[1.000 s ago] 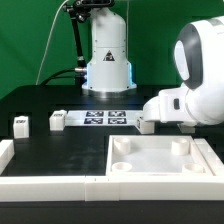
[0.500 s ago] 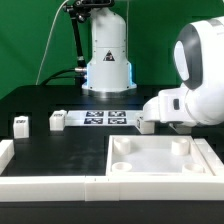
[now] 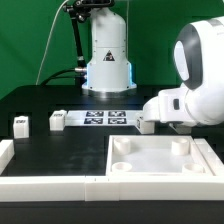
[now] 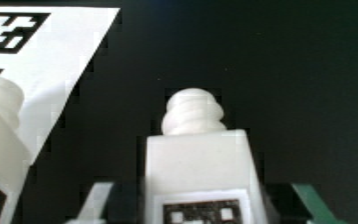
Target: Assemble one leg
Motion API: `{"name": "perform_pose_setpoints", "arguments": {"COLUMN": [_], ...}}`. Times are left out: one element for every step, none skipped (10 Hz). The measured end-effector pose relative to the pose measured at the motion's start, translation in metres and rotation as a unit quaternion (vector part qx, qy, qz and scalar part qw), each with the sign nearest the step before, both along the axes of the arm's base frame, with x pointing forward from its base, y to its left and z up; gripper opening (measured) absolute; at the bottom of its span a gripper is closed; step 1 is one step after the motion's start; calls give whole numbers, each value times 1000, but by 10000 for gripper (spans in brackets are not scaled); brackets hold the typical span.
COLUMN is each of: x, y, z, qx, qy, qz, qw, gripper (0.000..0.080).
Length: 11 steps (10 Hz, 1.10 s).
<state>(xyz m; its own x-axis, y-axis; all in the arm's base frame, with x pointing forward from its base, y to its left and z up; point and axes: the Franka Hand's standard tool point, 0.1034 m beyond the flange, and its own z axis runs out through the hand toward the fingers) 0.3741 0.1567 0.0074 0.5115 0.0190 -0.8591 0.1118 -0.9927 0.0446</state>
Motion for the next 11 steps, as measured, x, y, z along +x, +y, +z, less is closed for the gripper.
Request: {"name": "perform_pose_setpoints", "arguments": {"x": [1, 7, 14, 17, 22, 29, 25, 27, 39, 35, 39], "y": [-1, -5, -7, -11, -13, -13, -13, -12, -8, -9, -7], "z": [2, 18, 36, 54, 70, 81, 82, 77, 74, 79, 77], "qx": [1, 5, 4, 4, 2, 5, 4, 6, 17, 20, 28], "qy": [2, 8, 5, 7, 6, -20, -22, -28, -90, -121, -168], "qz": [1, 5, 4, 5, 5, 5, 6, 5, 2, 1, -1], "qw": [1000, 1000, 1000, 1000, 1000, 1000, 1000, 1000, 996, 992, 985], "gripper": [285, 287, 287, 287, 287, 287, 287, 287, 287, 287, 287]}}
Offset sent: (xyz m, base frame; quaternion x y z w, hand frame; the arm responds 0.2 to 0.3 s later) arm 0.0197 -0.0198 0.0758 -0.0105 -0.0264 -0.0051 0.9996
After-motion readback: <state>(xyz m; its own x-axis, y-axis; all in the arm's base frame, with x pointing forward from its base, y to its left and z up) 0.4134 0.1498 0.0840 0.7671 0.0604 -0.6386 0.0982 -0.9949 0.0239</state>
